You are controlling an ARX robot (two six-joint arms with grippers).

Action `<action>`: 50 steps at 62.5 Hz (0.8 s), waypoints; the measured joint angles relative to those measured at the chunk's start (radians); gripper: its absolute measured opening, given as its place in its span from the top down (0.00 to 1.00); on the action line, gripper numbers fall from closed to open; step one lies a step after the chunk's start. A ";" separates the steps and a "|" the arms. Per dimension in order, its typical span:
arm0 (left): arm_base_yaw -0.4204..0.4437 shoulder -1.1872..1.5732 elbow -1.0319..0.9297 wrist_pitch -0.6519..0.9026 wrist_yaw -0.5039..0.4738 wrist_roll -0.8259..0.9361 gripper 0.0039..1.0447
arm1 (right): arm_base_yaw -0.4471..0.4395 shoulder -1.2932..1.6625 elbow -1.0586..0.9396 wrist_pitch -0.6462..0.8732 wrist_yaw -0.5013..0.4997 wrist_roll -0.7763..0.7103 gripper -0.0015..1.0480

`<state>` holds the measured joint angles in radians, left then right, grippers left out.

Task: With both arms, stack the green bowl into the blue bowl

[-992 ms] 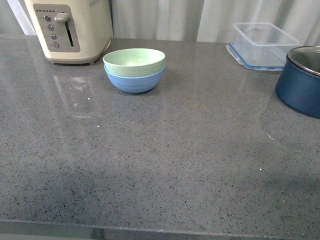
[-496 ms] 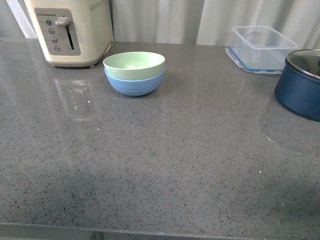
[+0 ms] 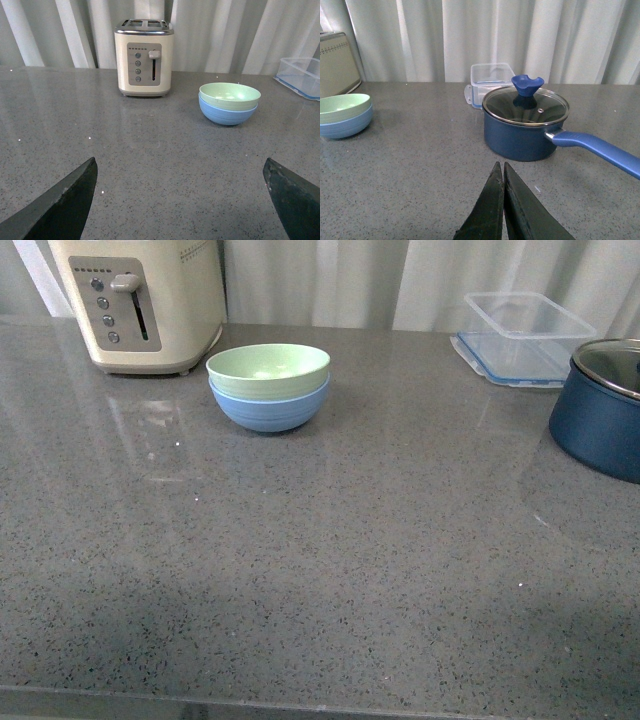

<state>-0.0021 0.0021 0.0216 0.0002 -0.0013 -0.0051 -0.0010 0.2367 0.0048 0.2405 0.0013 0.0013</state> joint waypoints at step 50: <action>0.000 -0.001 0.000 0.000 0.001 0.000 0.06 | 0.000 -0.232 0.001 -0.239 -0.002 -0.002 0.78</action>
<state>-0.0021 0.0013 0.0212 0.0002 -0.0006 -0.0048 -0.0010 0.0044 0.0055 0.0013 -0.0010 -0.0002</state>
